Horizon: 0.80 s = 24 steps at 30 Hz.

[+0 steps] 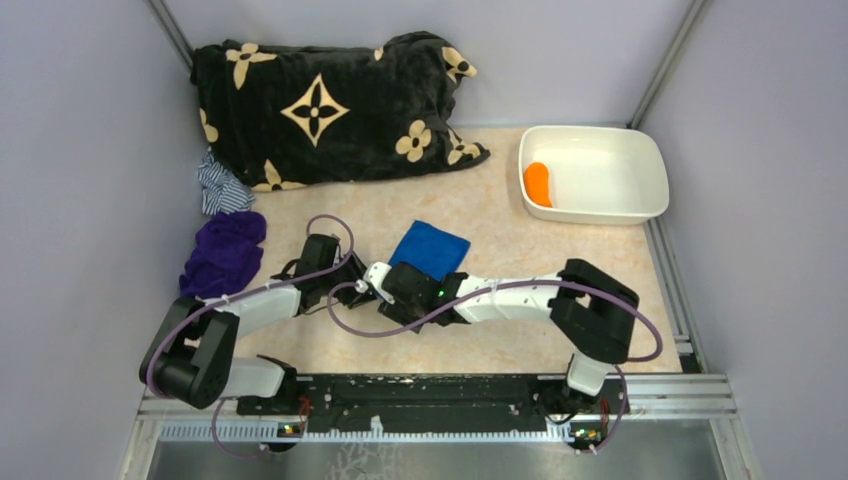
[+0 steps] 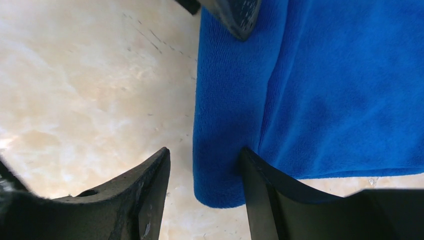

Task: Roll the towels
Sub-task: Roll the towel at the center of the board.

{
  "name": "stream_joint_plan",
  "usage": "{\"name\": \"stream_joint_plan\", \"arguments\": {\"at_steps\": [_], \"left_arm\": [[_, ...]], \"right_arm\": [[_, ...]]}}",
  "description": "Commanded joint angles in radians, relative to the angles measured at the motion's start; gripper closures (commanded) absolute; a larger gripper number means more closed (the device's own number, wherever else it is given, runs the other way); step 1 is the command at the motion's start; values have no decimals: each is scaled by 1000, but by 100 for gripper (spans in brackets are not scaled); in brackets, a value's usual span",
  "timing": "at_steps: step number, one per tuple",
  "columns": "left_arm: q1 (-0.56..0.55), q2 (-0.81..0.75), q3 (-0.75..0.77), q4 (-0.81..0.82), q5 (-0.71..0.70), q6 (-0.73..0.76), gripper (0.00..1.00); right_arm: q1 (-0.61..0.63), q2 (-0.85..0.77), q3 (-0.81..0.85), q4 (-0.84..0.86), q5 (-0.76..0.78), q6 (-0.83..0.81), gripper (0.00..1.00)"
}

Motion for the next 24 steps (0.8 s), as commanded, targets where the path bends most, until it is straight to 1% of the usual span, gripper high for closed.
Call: {"name": "stream_joint_plan", "arguments": {"at_steps": [1, 6, 8, 10, 11, 12, 13, 14, 16, 20, 24], "left_arm": [[0, 33, -5, -40, -50, 35, 48], [0, 33, -6, -36, -47, 34, 47], [0, 33, -5, -32, -45, 35, 46], [0, 31, -5, -32, -45, 34, 45], [-1, 27, -4, -36, -45, 34, 44], [0, 20, -3, -42, -47, 34, 43], [0, 8, -2, -51, -50, 36, 42], [1, -10, -2, -60, -56, 36, 41], [0, -57, -4, -85, -81, 34, 38], [1, -178, -18, -138, -125, 24, 34], [0, -268, -37, -172, -116, 5, 33]], "right_arm": [[25, 70, 22, 39, 131, -54, 47], [29, 125, 20, 28, 162, -65, 53], [29, 148, 21, 19, 169, -66, 58], [29, 171, 25, 4, 169, -60, 65], [30, 175, 28, -6, 159, -55, 70], [29, 173, 30, -13, 140, -49, 77], [28, 162, 31, -16, 113, -43, 82], [26, 149, 31, -17, 74, -34, 86], [5, 118, 30, -14, -68, -3, 93], [-84, 86, 15, 30, -324, 80, 96], [-181, 115, 10, 63, -557, 153, 100]]}}
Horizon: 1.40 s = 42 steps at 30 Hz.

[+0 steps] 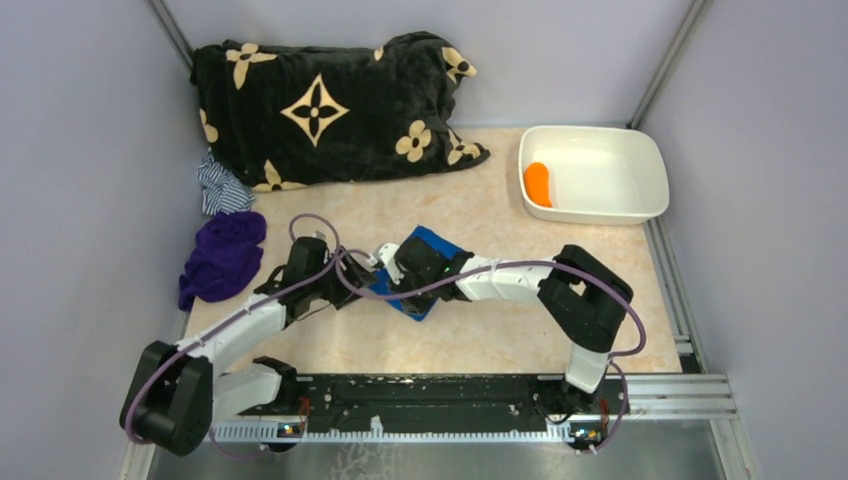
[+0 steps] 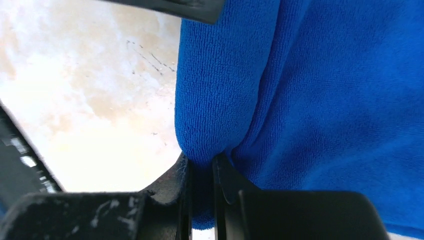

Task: Roll the towels
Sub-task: Roll the towel at the center of the board.

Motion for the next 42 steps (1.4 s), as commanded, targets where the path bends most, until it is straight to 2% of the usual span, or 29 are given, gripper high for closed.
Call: {"name": "stream_joint_plan", "arguments": {"at_steps": [1, 6, 9, 15, 22, 24, 27, 29, 32, 37, 42], "left_arm": [[-1, -94, -25, -64, -23, -8, 32], [0, -141, -60, -33, 10, -37, 32], [-1, -112, -60, 26, 36, -38, 32], [-1, 22, -16, 121, 77, -20, 35], [-3, 165, 13, 200, 84, -1, 37], [-3, 194, 21, 193, 80, -2, 38], [-3, 224, 21, 168, 73, -7, 40], [-2, 233, 11, 155, 60, -12, 40], [-2, 236, -5, 143, 45, -17, 41], [-2, 254, -7, 130, 39, -20, 42], [-3, 262, -7, 119, 32, -25, 42]], "right_arm": [[-87, 22, -22, 39, -389, 133, 100], [-208, 60, -96, 213, -676, 294, 100], [-277, 94, -142, 317, -785, 392, 100], [-358, 176, -204, 454, -901, 530, 99], [-380, 239, -192, 412, -887, 548, 98], [-381, 222, -185, 376, -851, 527, 93], [-381, 144, -174, 291, -774, 466, 79], [-377, 78, -163, 220, -705, 405, 69], [-355, -21, -123, 90, -569, 314, 59], [-253, -157, -46, -83, -248, 195, 51], [-121, -246, -27, -98, 23, 102, 48]]}}
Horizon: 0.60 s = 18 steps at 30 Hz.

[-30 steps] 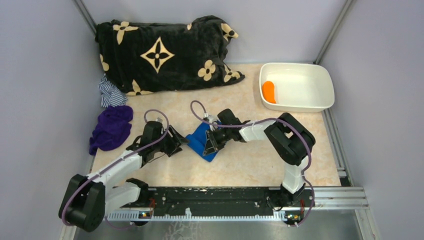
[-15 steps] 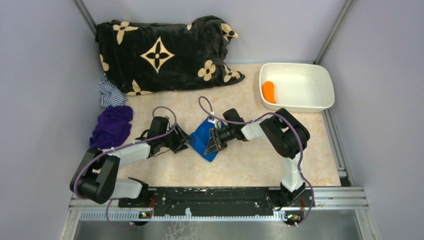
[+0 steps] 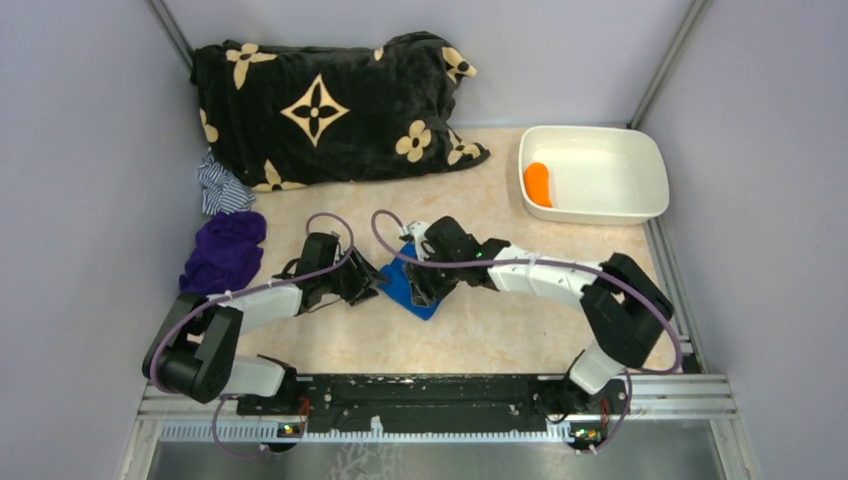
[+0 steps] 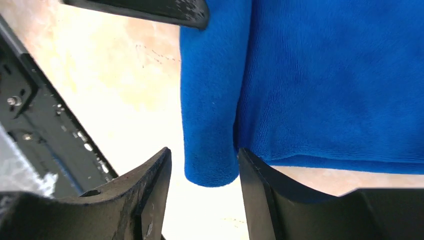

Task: Roll the towels
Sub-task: Roll the towel at the center of the board.

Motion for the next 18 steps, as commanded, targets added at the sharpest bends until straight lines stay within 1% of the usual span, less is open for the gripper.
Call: {"name": "stream_joint_plan", "arguments": {"at_steps": [1, 4, 8, 12, 18], "left_arm": [[-3, 38, -22, -72, -59, 12, 42], [-2, 40, -23, -76, -62, 12, 42], [-3, 36, -27, -81, -67, 5, 42], [-3, 29, -43, -70, -67, -12, 42], [-2, 29, -49, -67, -62, -12, 42]], "right_arm": [[114, -99, 50, -57, 337, -149, 47], [222, -105, 54, -38, 454, -226, 46], [318, -62, 67, -20, 556, -295, 47], [350, 12, 78, -16, 613, -317, 48], [353, 140, 75, -14, 696, -336, 49]]}}
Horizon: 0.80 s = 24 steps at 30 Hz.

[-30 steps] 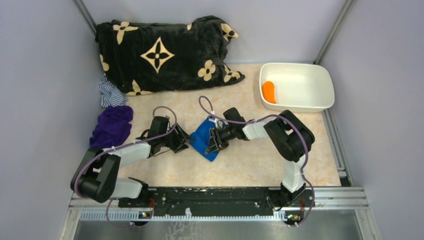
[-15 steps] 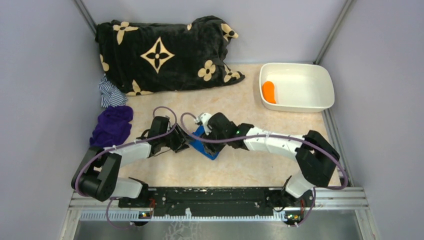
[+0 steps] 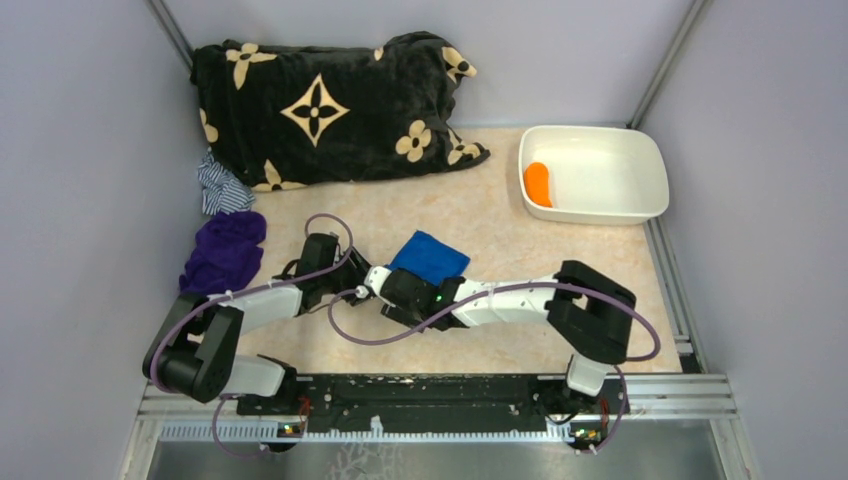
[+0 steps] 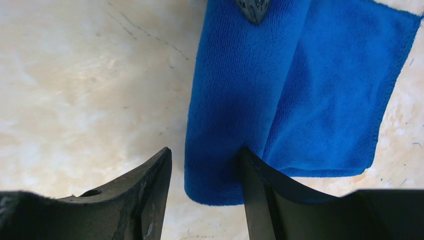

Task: Roll the towels
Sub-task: Roll the towel at the center of the board.

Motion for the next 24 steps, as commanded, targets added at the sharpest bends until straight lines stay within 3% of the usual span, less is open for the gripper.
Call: {"name": "stream_joint_plan", "arguments": {"at_steps": [1, 8, 14, 24], "left_arm": [[-3, 28, -41, -81, -60, 20, 42], [-3, 40, -34, -76, -50, 27, 42], [-1, 4, -18, -109, -64, 44, 39], [-2, -239, 3, -270, -135, 102, 30]], "right_arm": [[3, 78, 33, 11, 114, -34, 49], [-1, 149, 28, 13, 84, -27, 54], [-29, 167, 18, -33, -3, 20, 76], [-227, 111, -7, 21, -714, 163, 92]]}}
